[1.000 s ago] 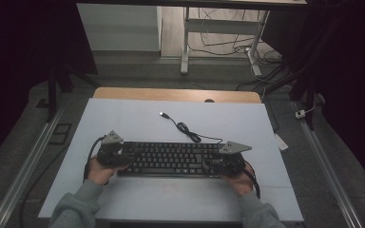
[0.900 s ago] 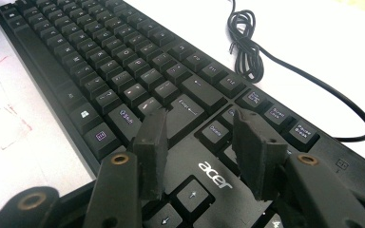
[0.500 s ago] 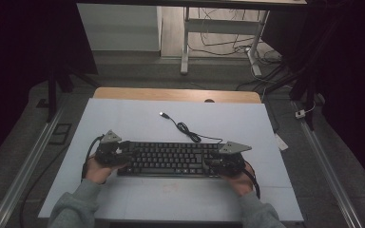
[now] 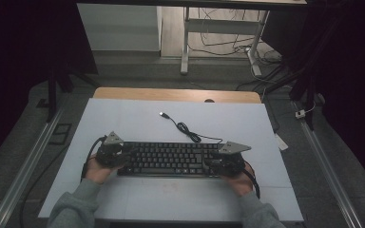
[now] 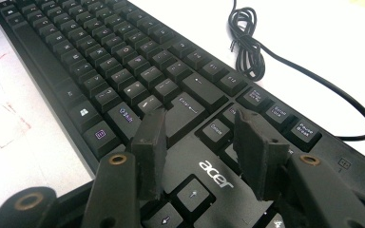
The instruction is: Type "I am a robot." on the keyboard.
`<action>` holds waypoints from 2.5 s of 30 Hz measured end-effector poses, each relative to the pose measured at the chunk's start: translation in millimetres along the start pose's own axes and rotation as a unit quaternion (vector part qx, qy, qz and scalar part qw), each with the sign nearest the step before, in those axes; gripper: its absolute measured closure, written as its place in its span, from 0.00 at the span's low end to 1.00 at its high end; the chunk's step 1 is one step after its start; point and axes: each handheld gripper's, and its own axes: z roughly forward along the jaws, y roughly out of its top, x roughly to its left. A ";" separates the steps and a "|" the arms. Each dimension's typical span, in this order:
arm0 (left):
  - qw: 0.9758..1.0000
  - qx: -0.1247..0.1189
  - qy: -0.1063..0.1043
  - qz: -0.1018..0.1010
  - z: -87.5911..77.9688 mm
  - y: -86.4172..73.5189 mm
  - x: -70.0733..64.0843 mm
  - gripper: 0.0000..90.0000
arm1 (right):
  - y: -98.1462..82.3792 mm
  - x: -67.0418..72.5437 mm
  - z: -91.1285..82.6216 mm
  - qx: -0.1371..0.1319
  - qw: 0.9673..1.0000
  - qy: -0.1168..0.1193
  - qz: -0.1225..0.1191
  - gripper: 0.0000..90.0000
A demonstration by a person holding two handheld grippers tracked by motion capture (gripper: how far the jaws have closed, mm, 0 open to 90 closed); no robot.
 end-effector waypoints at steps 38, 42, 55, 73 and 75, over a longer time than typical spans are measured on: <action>0.998 0.054 -0.001 0.028 12.4 -6.7 -1.6 0.99 | -0.1 0.7 1.1 0.006 1.000 -0.001 -0.004 0.60; 1.000 0.016 -0.005 0.013 2.4 -3.2 -0.1 0.99 | -0.1 0.5 1.1 0.005 1.000 -0.001 -0.004 0.60; 0.998 -0.048 -0.004 -0.045 -16.8 -1.7 14.6 0.80 | -0.1 0.3 1.2 0.006 1.000 -0.003 -0.005 0.59; 0.998 -0.045 -0.027 -0.037 -14.5 1.1 7.3 0.53 | -0.2 -0.3 0.8 0.005 1.000 -0.003 -0.004 0.59; 0.998 -0.044 -0.030 -0.034 -14.1 1.6 5.8 0.51 | -0.2 -0.4 0.6 0.004 1.000 -0.004 -0.003 0.59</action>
